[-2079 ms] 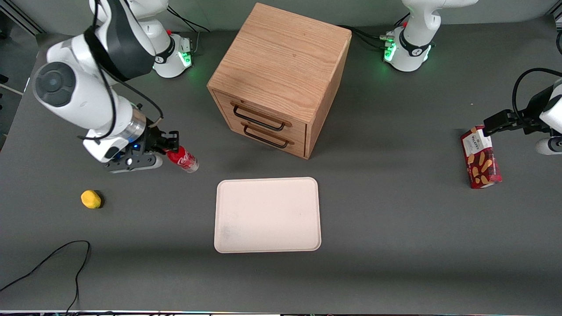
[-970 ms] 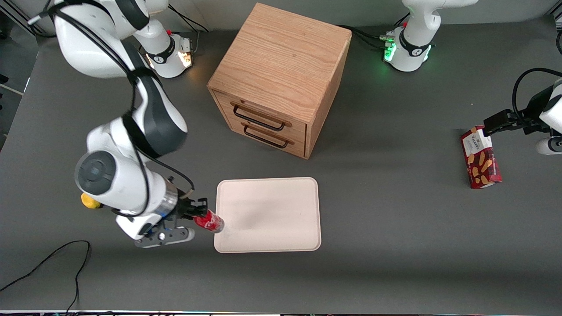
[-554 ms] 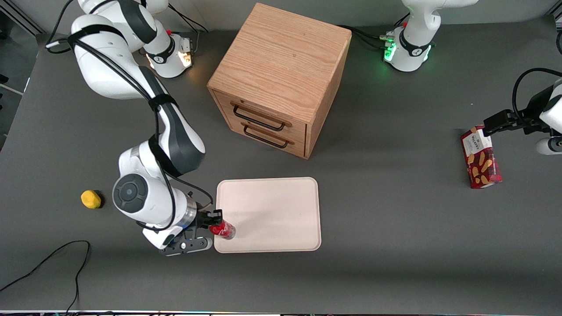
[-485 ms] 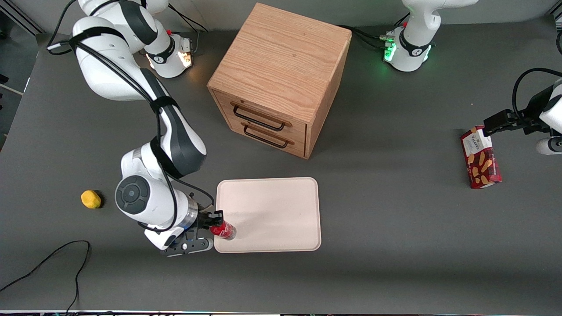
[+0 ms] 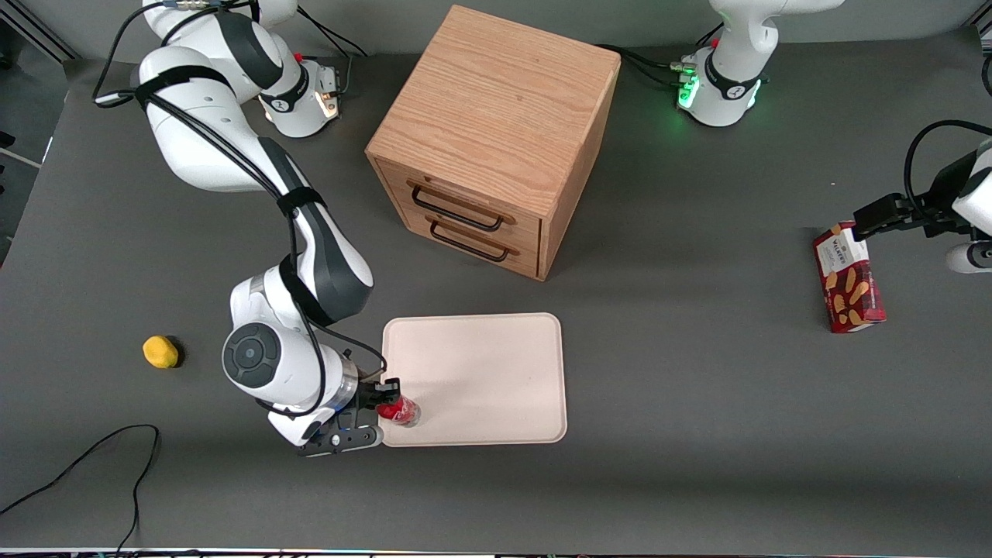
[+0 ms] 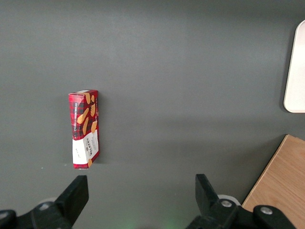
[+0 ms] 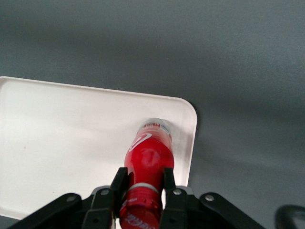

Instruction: Place coke bottle on tray

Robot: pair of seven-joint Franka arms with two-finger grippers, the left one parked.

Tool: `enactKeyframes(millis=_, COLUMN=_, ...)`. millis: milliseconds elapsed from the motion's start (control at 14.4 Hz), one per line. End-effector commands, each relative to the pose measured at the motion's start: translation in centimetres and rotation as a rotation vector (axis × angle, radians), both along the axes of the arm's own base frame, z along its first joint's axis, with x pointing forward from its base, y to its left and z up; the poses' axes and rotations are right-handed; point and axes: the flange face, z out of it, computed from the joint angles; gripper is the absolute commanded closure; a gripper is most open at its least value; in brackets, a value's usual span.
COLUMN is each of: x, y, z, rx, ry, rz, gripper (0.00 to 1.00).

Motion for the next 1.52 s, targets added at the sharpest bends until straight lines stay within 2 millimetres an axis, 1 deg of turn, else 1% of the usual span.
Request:
enactKeyframes(millis=0, x=0.3, y=0.3, z=0.0, rx=0.001, ry=-0.038, rz=0.013, gripper=0.22)
enactKeyframes(millis=69, x=0.4, y=0.3, z=0.1, rx=0.005, ry=-0.044, rz=0.004, gripper=0.0)
enactKeyframes(millis=347, x=0.4, y=0.3, z=0.0, rx=0.014, ry=-0.064, rz=0.001, gripper=0.0)
enactKeyframes(millis=485, x=0.5, y=0.3, z=1.0, rx=0.019, ry=-0.076, rz=0.0, gripper=0.0)
enactKeyframes(millis=554, x=0.4, y=0.5, z=2.4, rx=0.025, ry=-0.091, rz=-0.002, gripper=0.0)
enactKeyframes(millis=693, x=0.0, y=0.3, z=6.1, rx=0.031, ry=-0.122, rz=0.014, gripper=0.0)
enactKeyframes(millis=762, x=-0.9, y=0.1, z=7.4, rx=0.019, ry=-0.112, rz=0.024, gripper=0.0)
enactKeyframes(millis=832, x=-2.2, y=0.0, z=9.2, rx=0.01, ry=-0.109, rz=0.031, gripper=0.0)
enactKeyframes(millis=901, x=-3.9, y=-0.5, z=11.2, rx=-0.005, ry=-0.109, rz=0.036, gripper=0.0)
enactKeyframes(millis=1040, x=-8.1, y=-2.3, z=14.7, rx=-0.042, ry=-0.101, rz=0.035, gripper=0.0)
enactKeyframes(millis=1109, x=-10.1, y=-3.9, z=16.2, rx=-0.048, ry=-0.093, rz=0.014, gripper=0.0)
enactKeyframes(millis=1178, x=-12.1, y=-6.5, z=17.6, rx=-0.037, ry=-0.083, rz=-0.032, gripper=0.0)
enactKeyframes(millis=1386, x=-18.6, y=-13.3, z=20.5, rx=0.003, ry=-0.057, rz=-0.146, gripper=0.0)
enactKeyframes(millis=1455, x=-20.9, y=-14.5, z=21.2, rx=0.001, ry=-0.054, rz=-0.156, gripper=0.0)
